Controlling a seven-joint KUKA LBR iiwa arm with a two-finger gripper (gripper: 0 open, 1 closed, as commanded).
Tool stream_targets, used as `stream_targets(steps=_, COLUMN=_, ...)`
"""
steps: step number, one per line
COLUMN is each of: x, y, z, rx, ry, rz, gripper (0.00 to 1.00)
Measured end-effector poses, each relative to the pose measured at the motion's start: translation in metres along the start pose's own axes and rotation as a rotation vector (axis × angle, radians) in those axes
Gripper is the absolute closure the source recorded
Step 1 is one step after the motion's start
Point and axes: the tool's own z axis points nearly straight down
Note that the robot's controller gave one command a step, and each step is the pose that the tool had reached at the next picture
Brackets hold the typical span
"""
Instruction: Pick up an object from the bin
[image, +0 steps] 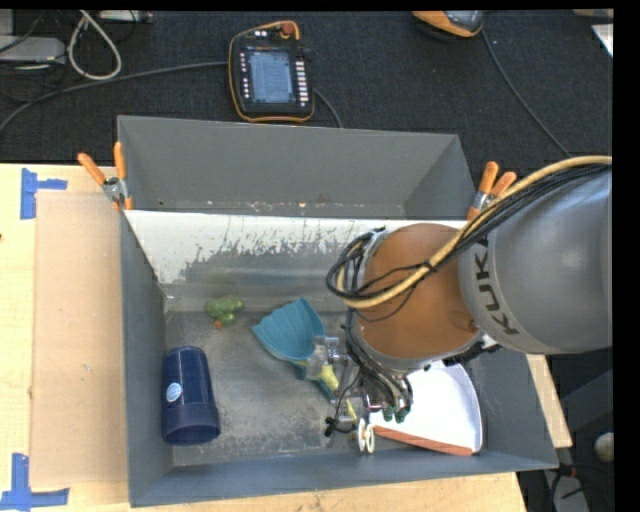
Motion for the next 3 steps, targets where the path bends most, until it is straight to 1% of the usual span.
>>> stream_targets(steps=1, x=-0.002, y=-0.001, z=-0.004, rx=-0.001, ry=-0.008, rz=0.005, gripper=0.00)
stream_targets(steps=2, x=-0.069, y=-0.033, z=0.079, rx=-0.005, ry=-0.013, rz=0.132, gripper=0.00)
stream_targets(steps=3, x=-0.089, y=-0.025, z=0.014, rx=-0.004, ry=-0.015, rz=0.044, gripper=0.00)
